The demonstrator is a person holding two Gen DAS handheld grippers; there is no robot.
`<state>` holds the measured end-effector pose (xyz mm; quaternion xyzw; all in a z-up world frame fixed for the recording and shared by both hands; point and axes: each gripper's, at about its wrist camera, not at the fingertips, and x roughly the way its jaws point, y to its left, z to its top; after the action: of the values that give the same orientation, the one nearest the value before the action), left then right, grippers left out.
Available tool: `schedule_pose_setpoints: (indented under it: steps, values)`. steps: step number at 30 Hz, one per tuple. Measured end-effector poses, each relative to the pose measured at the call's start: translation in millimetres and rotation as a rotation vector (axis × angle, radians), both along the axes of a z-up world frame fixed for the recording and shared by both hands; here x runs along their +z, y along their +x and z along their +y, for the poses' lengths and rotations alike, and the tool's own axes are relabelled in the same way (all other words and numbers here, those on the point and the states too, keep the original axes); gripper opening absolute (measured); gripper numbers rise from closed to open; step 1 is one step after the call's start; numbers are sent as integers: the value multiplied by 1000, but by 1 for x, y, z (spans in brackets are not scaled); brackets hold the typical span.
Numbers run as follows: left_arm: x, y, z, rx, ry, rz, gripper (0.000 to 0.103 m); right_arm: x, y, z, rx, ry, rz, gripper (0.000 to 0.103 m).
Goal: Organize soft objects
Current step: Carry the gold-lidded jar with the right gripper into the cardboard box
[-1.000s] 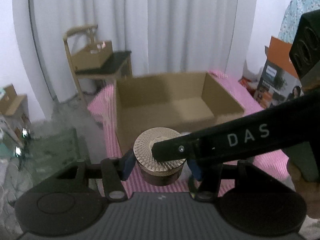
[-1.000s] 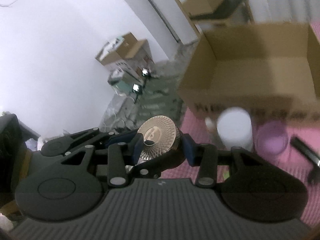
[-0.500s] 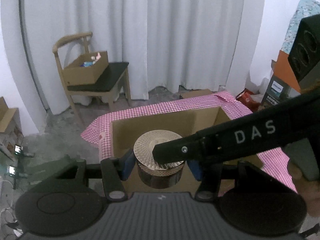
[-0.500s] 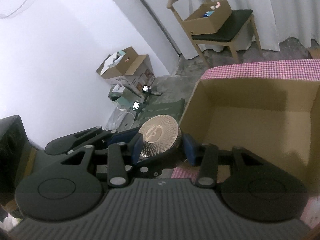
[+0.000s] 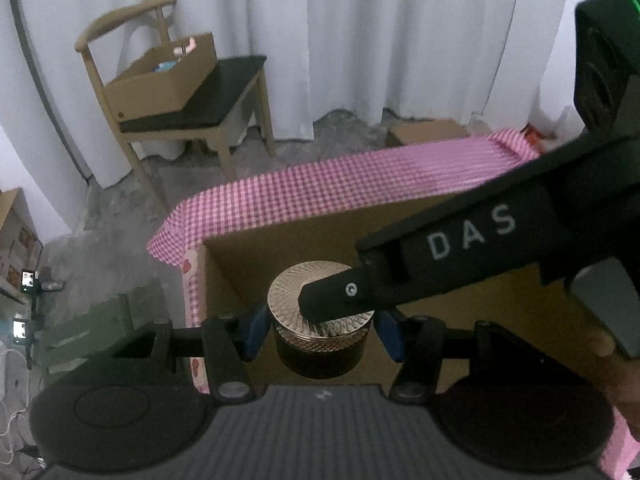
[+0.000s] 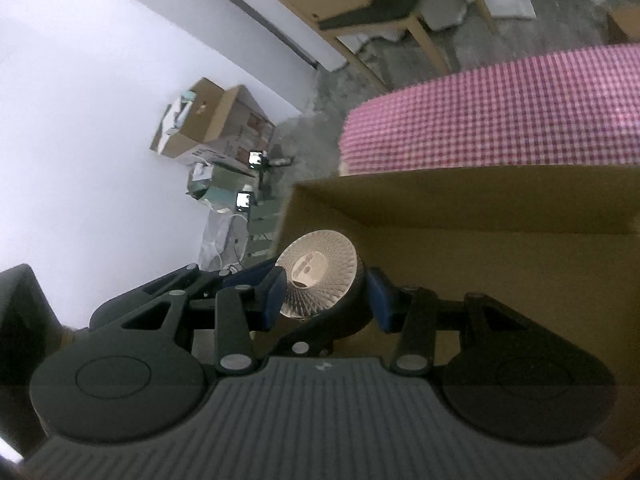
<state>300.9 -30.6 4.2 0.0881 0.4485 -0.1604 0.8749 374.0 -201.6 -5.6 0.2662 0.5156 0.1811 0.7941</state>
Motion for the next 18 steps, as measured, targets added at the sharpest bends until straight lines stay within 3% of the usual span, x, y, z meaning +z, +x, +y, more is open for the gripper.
schedule_pose_setpoints:
  steps: [9,18]
  values:
    - [-37,31,-18,-16,96,49,57,-55,37,-6,-31,34,89,45]
    - [-54,33,-40,-43,244,43,58,-78,52,-9,-38,59,115,46]
